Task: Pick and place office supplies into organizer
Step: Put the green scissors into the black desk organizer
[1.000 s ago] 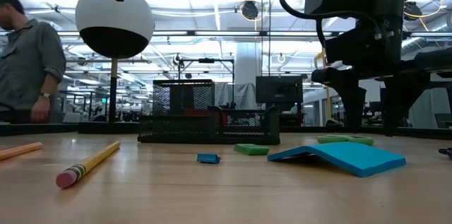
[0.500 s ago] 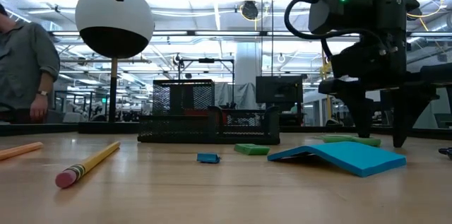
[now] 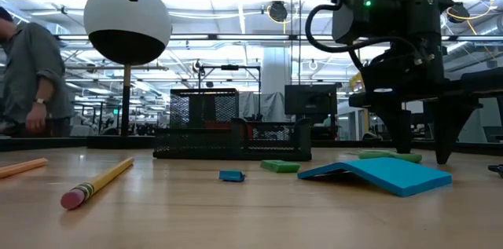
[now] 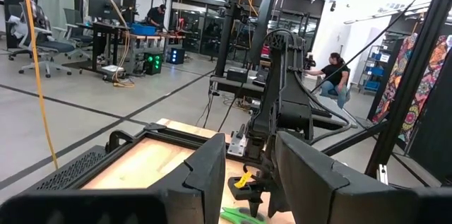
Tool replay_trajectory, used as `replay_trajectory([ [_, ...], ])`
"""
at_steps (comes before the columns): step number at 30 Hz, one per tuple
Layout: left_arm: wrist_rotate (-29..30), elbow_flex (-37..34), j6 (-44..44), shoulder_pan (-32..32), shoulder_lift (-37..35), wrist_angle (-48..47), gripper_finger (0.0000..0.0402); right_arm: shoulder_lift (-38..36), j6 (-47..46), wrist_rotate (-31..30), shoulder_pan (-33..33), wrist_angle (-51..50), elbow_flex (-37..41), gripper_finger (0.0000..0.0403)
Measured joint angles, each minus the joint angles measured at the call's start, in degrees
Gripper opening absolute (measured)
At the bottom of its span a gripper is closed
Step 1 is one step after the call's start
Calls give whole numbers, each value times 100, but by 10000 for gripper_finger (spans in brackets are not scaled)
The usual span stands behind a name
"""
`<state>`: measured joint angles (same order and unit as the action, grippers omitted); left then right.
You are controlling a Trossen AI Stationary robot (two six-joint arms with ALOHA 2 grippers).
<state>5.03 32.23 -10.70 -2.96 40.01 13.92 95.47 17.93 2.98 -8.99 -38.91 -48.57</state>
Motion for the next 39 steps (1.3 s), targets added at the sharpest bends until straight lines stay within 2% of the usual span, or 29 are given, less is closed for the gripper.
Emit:
replay_trajectory([
  [16, 0, 0, 31, 0, 0, -1, 131, -101, 60, 116, 52, 47, -211, 153],
  [26, 1, 0, 46, 0, 0, -1, 131, -101, 247, 157, 69, 130, -213, 95],
  [35, 1, 0, 46, 0, 0, -3, 131, -101, 289, 271, 237, 174, -217, 15],
  [39, 1, 0, 44, 0, 0, -3, 131, -101, 293, 367, 307, 192, -215, 13],
])
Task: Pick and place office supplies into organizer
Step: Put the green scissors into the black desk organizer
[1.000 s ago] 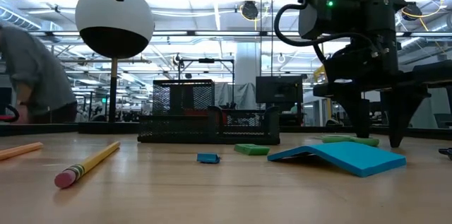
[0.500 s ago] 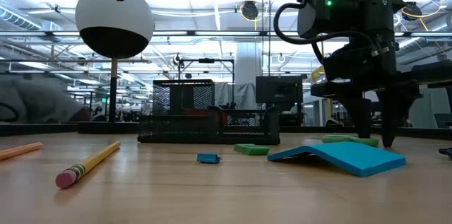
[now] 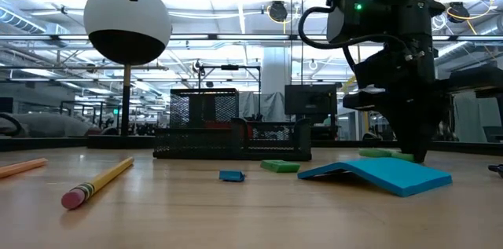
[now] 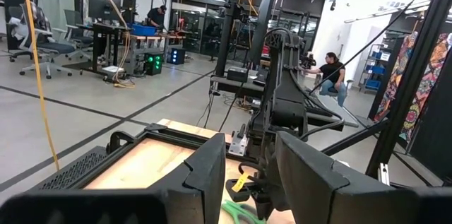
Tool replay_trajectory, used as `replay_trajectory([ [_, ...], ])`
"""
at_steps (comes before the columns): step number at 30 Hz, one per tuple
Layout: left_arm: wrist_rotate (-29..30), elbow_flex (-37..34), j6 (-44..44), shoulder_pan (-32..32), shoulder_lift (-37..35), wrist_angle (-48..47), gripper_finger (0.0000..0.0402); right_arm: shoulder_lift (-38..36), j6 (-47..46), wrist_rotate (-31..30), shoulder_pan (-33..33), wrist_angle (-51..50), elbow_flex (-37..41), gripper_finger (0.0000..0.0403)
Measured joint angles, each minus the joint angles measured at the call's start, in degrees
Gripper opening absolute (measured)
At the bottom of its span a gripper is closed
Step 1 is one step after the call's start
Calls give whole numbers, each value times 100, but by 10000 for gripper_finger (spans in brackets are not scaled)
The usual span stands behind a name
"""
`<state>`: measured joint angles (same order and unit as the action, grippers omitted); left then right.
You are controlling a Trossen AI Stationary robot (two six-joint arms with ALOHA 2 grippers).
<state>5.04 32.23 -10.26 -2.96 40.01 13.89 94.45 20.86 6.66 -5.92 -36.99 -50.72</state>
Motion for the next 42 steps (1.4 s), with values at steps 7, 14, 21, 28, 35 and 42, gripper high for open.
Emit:
replay_trajectory([
  [7, 0, 0, 0, -2, 0, 0, 131, 0, -61, 120, 73, 69, 9, 8],
  [14, 0, 0, -2, -1, 0, 0, 131, 0, -214, 108, 73, 55, 7, 8],
  [21, 0, 0, -2, -1, 0, 4, 131, 4, -219, -34, 55, -263, -262, 8],
  [28, 0, -1, -4, -2, 0, 15, 131, -9, -219, -56, 55, -421, -843, 8],
  [35, -2, -2, 8, 0, 0, 13, 131, -22, -344, -331, 52, -1022, -1259, 7],
  [42, -2, -2, 78, 0, -2, 13, 131, -24, -502, -367, 55, -1194, -1583, 7],
])
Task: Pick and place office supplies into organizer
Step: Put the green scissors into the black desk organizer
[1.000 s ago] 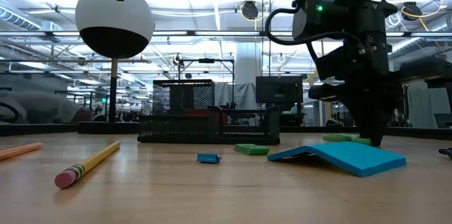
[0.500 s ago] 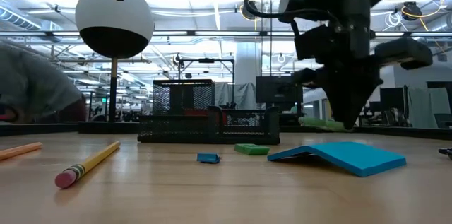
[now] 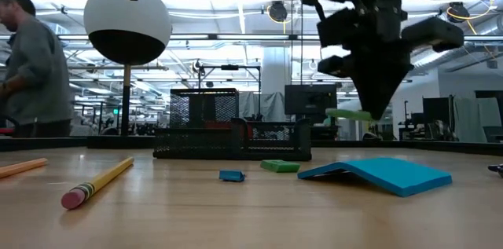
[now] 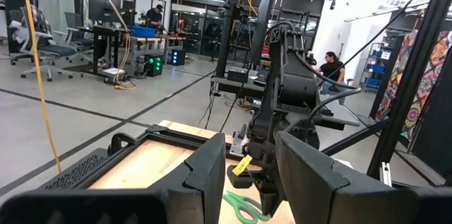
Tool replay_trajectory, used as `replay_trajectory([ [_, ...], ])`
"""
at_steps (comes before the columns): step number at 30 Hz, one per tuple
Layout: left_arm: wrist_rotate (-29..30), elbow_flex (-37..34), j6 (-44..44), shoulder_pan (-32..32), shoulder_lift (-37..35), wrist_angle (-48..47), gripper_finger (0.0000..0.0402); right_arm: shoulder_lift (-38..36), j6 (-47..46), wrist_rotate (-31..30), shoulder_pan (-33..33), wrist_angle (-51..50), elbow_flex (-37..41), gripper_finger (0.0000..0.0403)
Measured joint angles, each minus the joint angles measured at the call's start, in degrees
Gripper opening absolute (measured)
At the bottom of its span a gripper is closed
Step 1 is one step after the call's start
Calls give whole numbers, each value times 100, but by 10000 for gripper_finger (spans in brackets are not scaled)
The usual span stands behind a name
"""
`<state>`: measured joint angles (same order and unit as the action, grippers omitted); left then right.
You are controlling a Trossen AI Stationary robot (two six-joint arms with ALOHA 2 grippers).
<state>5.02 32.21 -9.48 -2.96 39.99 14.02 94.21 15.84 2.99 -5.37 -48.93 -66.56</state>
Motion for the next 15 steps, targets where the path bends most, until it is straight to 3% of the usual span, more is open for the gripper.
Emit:
replay_trajectory([
  [15, 0, 0, 30, -2, 2, -26, 131, -11, -170, 1, 2, -219, -1053, 8],
])
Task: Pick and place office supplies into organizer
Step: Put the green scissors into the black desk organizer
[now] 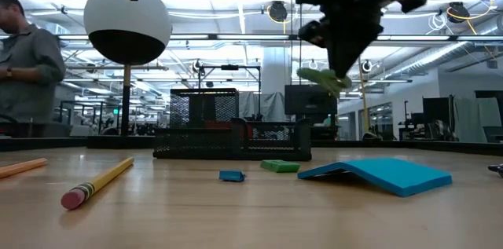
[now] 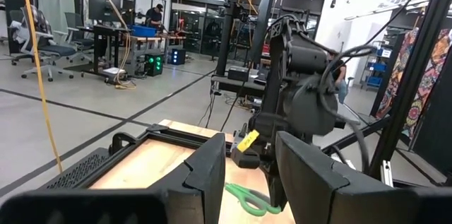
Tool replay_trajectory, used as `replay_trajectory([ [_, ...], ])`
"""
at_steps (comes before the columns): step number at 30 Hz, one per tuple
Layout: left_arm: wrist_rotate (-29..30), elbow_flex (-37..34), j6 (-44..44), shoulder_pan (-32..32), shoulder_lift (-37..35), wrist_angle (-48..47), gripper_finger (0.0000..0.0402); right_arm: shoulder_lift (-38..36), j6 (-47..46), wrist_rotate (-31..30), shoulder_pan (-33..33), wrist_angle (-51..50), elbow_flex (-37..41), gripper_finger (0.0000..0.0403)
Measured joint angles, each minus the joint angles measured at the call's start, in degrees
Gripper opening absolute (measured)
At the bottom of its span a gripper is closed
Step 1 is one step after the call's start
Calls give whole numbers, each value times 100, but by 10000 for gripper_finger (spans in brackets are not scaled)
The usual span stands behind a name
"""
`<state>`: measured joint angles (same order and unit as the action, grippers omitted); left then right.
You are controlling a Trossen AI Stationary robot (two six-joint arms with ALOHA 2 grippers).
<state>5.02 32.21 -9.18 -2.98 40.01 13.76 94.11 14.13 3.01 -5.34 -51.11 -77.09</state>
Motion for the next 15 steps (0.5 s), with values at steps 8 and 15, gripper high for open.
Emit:
replay_trajectory([
  [8, 0, 0, 1, 2, 0, -12, 131, -52, -132, -11, 0, 241, -365, 8],
  [15, -106, 0, 1, 0, 0, -13, 131, -595, -245, -302, 2, 1189, -375, 8],
])
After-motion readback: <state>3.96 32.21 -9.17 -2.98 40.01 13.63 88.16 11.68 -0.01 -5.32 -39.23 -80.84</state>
